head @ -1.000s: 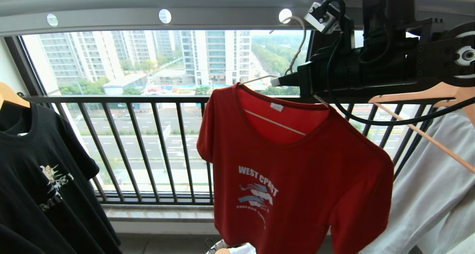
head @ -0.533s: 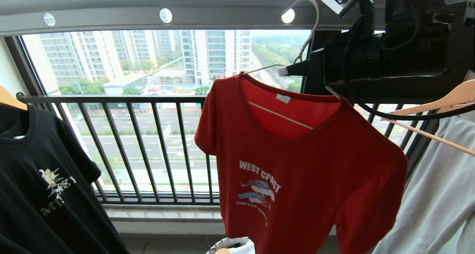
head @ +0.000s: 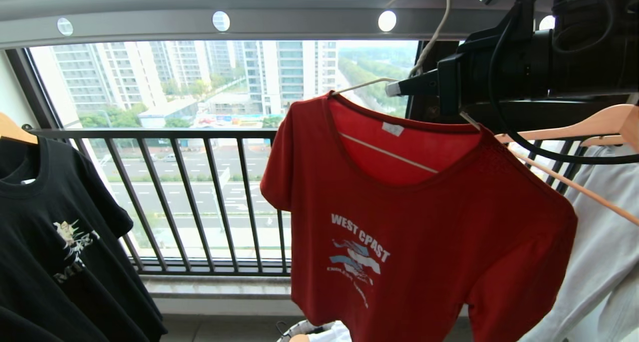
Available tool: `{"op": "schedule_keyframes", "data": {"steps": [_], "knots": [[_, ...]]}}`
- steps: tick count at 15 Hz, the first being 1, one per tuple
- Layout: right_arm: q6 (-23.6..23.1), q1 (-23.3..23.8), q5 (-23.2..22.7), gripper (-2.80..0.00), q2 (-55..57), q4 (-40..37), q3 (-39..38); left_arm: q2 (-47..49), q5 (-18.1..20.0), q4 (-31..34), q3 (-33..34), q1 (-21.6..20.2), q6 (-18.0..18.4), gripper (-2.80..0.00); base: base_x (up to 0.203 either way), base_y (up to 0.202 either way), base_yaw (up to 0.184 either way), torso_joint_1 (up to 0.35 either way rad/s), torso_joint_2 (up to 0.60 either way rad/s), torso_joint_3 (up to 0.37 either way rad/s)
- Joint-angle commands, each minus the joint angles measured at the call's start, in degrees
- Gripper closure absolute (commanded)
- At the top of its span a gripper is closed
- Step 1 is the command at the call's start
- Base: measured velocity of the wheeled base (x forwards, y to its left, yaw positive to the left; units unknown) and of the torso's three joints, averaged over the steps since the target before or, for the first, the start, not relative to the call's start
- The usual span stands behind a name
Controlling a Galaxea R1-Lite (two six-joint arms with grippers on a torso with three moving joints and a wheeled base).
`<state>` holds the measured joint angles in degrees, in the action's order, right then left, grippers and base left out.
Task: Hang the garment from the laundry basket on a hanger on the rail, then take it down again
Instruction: Take the clothes off the clothes rack
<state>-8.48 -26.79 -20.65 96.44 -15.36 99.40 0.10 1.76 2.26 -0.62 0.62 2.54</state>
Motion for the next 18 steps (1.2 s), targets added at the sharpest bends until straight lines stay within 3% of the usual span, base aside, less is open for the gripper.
{"op": "schedule_keyframes", "data": {"steps": [1,8,11,15,18], "knots": [[0.0,-1.0,-0.1,0.00,-3.0,-0.3,-2.9,0.0,0.0,0.0,0.0,0.0,0.0,0.00,0.000,0.000,0.000,0.000,0.00,0.000],[0.2,-5.5,-0.2,0.00,-11.2,1.4,-13.4,0.0,0.0,0.0,0.0,0.0,0.0,0.00,0.000,0.000,0.000,0.000,0.00,0.000],[0.3,-6.7,-0.2,0.00,-11.8,3.1,-22.0,0.0,0.0,0.0,0.0,0.0,0.0,0.00,0.000,0.000,0.000,0.000,0.00,0.000],[0.4,-6.7,-0.1,0.00,-8.9,20.2,-32.3,0.0,0.0,0.0,0.0,0.0,0.0,0.00,0.000,0.000,0.000,0.000,0.00,0.000],[0.6,-6.6,-0.2,0.00,-6.8,23.4,-33.5,0.0,0.0,0.0,0.0,0.0,0.0,0.00,0.000,0.000,0.000,0.000,0.00,0.000]]}}
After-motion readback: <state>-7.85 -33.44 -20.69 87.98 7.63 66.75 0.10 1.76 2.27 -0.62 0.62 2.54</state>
